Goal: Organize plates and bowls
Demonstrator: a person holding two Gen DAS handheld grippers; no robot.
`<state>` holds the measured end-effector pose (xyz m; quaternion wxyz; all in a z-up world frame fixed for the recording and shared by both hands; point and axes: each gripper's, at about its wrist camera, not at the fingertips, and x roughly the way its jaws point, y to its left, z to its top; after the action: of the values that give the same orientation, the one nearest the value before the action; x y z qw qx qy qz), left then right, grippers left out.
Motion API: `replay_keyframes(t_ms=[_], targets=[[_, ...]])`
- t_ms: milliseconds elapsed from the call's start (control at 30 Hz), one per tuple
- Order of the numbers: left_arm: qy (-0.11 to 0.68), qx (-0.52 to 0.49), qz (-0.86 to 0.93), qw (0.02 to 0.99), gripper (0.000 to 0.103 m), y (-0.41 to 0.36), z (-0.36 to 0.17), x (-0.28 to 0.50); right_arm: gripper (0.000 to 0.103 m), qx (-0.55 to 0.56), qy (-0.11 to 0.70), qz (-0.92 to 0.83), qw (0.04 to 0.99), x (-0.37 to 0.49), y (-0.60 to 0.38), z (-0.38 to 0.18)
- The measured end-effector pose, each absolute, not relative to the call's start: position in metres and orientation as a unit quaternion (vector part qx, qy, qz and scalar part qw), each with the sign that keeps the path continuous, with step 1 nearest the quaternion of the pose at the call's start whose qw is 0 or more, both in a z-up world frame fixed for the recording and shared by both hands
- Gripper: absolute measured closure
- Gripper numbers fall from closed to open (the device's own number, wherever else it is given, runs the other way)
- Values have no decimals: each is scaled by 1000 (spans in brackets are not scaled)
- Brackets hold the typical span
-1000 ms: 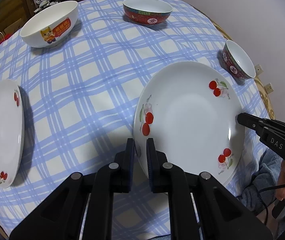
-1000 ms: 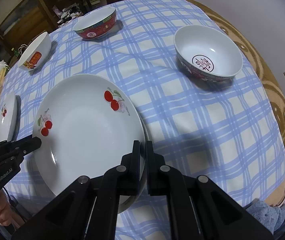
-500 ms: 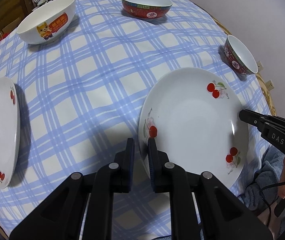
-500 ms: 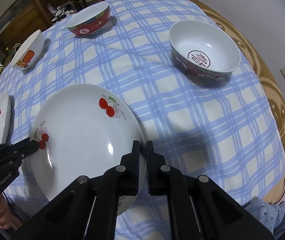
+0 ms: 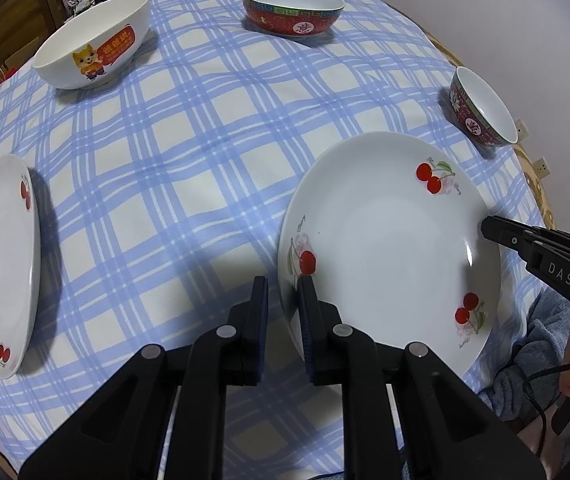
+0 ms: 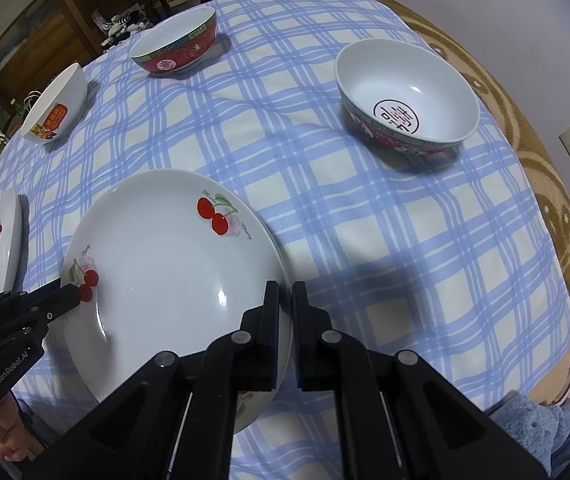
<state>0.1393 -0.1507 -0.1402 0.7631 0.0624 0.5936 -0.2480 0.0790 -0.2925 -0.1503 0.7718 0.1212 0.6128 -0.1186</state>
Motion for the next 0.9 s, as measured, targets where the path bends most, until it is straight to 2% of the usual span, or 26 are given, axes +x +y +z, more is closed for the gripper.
replay_keyframes(t_ms=[733,900], targets=[[617,19,-254,745,83,-137,-141,144,93,63,615,-129,775,84,-277,-152],[610,19,-253,751,84,-132,-128,145,87,68,613,-122,778,84,-277,-150]])
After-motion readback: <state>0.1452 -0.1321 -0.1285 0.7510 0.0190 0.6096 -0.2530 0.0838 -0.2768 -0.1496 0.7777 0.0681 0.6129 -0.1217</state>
